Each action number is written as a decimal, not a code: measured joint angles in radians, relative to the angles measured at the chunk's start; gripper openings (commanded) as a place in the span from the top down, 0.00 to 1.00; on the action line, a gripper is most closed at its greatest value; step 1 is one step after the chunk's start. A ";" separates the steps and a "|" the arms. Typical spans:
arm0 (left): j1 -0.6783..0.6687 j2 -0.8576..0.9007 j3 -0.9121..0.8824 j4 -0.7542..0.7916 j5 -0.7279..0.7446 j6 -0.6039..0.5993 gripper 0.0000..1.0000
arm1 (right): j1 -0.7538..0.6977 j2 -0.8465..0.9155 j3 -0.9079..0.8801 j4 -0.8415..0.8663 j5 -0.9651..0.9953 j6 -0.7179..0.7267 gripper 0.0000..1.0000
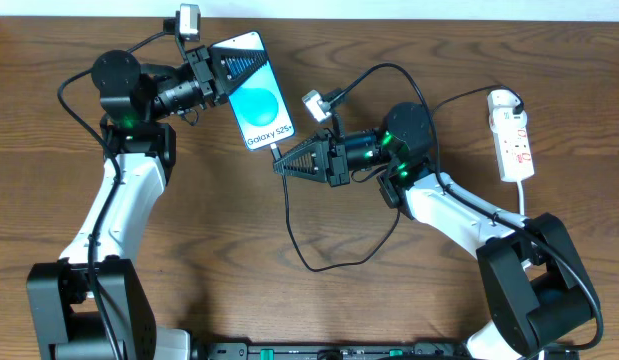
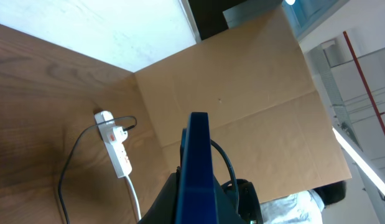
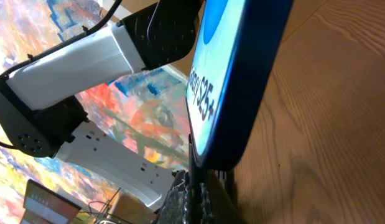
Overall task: Plug charger to phone and switch on socket
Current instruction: 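Push the USB-C plug into the phone port, both grippers aligned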
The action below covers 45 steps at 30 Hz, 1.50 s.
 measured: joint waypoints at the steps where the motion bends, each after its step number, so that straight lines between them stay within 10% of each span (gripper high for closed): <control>1: 0.000 0.000 0.000 0.000 0.000 0.000 0.93 | 0.000 0.000 0.000 0.000 0.000 0.000 0.99; 45: 0.003 0.000 0.000 0.006 0.007 0.052 0.93 | 0.003 0.000 -0.001 0.008 0.055 0.093 0.99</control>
